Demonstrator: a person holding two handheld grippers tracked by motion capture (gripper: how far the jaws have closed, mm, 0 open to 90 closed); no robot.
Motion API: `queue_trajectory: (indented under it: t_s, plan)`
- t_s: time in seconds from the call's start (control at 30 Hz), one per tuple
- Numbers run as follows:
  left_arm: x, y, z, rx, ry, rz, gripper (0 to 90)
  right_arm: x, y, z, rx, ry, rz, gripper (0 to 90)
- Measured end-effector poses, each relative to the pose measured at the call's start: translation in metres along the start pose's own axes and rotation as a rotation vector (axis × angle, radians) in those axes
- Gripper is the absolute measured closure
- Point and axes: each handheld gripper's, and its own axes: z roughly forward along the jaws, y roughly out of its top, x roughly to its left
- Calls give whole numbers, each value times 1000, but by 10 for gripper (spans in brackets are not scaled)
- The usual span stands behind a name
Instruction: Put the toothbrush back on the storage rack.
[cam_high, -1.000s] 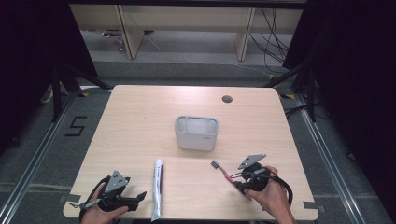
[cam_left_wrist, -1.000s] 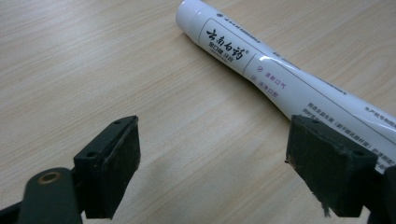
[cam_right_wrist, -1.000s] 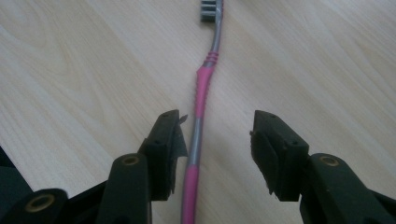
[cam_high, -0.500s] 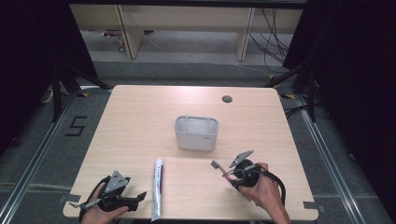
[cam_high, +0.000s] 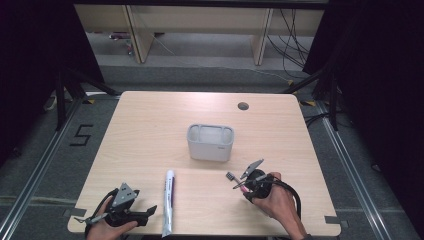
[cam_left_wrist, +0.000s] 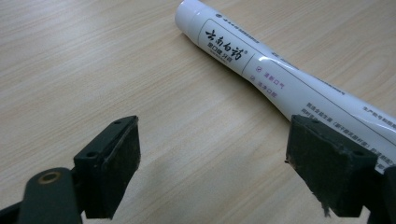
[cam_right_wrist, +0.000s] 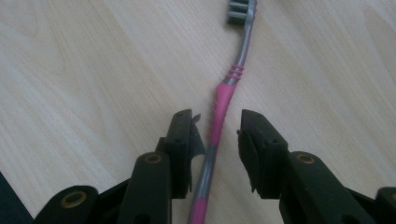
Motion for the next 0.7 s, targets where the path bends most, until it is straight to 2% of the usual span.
queue_trajectory:
  t_s: [0.17, 0.23, 0.5, 0.57, 0.67, 0.7]
  plan:
    - [0, 0, -1, 7, 0, 0, 172, 0, 3, 2, 23, -3, -21, 677]
    - [0, 0, 0, -3, 6, -5, 171, 0, 4, 3, 30, -3, -3, 683]
    - [0, 0, 0, -1, -3, 0, 171, -1, 8, 8, 65, 2, -29, 716]
    - [0, 0, 0, -1, 8, -1, 171, -1, 9, 10, 72, 3, -35, 722]
    - [0, 0, -1, -1, 2, 5, 172, -1, 9, 11, 87, -1, -23, 738]
    - [0, 0, -1, 0, 2, 6, 172, -2, 9, 12, 87, 5, -35, 746]
